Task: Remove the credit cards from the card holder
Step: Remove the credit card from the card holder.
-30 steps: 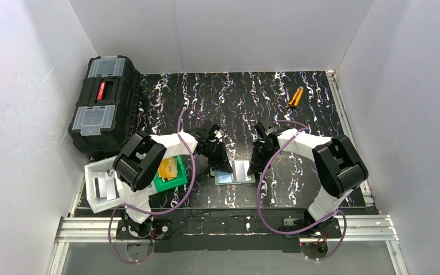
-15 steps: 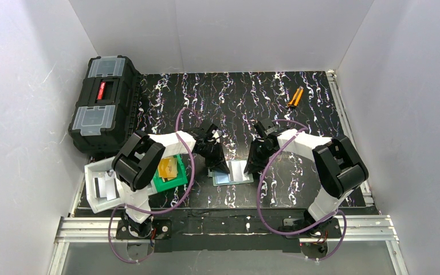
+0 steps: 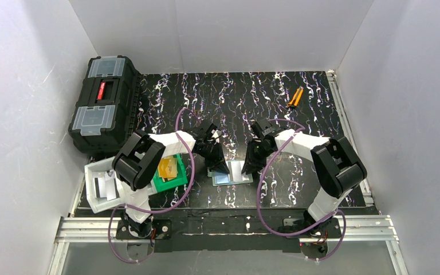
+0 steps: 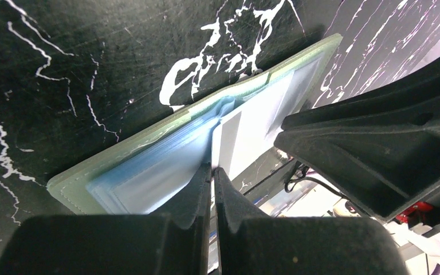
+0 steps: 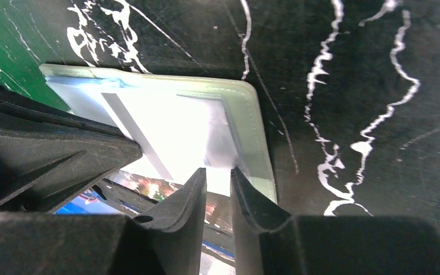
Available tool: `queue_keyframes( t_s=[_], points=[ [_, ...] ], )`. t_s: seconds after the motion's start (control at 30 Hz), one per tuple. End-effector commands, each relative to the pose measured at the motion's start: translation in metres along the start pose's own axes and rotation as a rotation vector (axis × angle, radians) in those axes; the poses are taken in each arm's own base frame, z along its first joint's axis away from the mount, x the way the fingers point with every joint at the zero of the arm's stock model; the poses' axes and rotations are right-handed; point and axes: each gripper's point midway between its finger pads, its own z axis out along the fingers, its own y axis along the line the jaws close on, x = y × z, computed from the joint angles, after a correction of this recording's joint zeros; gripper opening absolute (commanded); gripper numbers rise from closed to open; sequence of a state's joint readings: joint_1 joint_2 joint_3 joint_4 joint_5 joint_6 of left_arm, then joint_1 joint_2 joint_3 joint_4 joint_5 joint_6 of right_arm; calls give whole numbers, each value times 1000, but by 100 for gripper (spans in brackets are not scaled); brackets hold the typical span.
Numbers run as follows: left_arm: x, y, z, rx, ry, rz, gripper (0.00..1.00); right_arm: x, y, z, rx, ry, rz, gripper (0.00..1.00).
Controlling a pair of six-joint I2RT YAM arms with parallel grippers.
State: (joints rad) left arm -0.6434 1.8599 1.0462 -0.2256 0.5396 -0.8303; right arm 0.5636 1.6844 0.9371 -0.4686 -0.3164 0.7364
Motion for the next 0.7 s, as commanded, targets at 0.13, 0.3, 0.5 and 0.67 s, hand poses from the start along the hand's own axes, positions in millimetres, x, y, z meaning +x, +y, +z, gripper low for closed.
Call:
queue_keyframes(
  t_s=[0.13,0.3,0.5,0.67],
  points=[
    [5,14,3,-51,31,-18,0,-5,20,6,-13,5,-52,29],
    [4,12,3,-11,33,-44,0,-4,13,12,13,11,-41,37],
    [3,10,3,49,46,-83,0,-1,4,20,38,29,-19,36],
    [2,9,3,113,54,-124,0,0,4,21,33,35,-16,41]
  ],
)
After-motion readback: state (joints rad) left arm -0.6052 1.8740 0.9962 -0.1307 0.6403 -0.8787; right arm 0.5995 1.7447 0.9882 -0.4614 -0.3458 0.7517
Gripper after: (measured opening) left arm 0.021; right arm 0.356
